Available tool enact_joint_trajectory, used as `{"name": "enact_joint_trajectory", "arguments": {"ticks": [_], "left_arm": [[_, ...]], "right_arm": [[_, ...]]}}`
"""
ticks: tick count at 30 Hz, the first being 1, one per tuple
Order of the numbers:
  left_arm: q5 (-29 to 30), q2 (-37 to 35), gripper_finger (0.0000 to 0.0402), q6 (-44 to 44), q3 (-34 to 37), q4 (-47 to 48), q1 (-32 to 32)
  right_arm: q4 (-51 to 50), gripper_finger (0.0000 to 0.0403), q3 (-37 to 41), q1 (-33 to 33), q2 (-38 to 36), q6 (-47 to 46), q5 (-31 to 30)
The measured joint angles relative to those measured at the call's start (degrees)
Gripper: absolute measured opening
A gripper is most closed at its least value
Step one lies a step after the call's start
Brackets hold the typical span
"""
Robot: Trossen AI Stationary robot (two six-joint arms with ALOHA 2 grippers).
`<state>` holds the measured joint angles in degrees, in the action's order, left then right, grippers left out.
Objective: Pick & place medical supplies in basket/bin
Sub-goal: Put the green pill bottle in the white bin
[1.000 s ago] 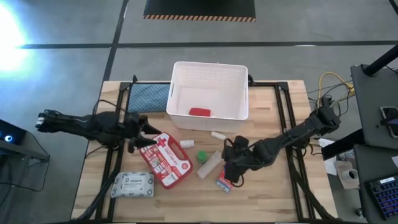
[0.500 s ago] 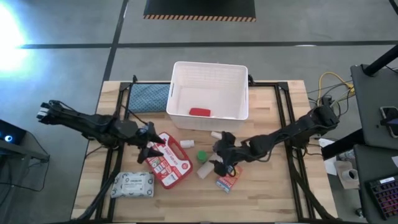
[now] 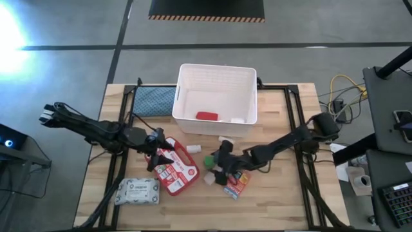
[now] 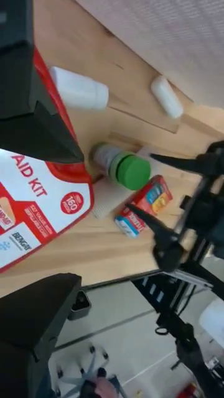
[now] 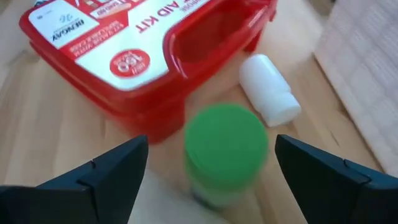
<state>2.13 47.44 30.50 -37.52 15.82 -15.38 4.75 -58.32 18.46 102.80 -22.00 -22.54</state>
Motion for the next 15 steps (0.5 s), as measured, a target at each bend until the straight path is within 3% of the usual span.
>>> {"name": "enact_joint_trajectory", "arguments": {"ticks": [8, 15], "left_arm": [[0.14, -1.40, 0.0281, 0.75, -0.15, -0.62, 0.00], [0.61, -0.93, 0.0281, 1.57, -0.15, -0.56, 0.00]], "right_arm": [[-7.91, 0.0336, -6.91, -0.77, 4.50, -0.26, 0.06], [-9.82, 0.0336, -6.04, -1.64, 4.83, -0.80, 0.83]]}}
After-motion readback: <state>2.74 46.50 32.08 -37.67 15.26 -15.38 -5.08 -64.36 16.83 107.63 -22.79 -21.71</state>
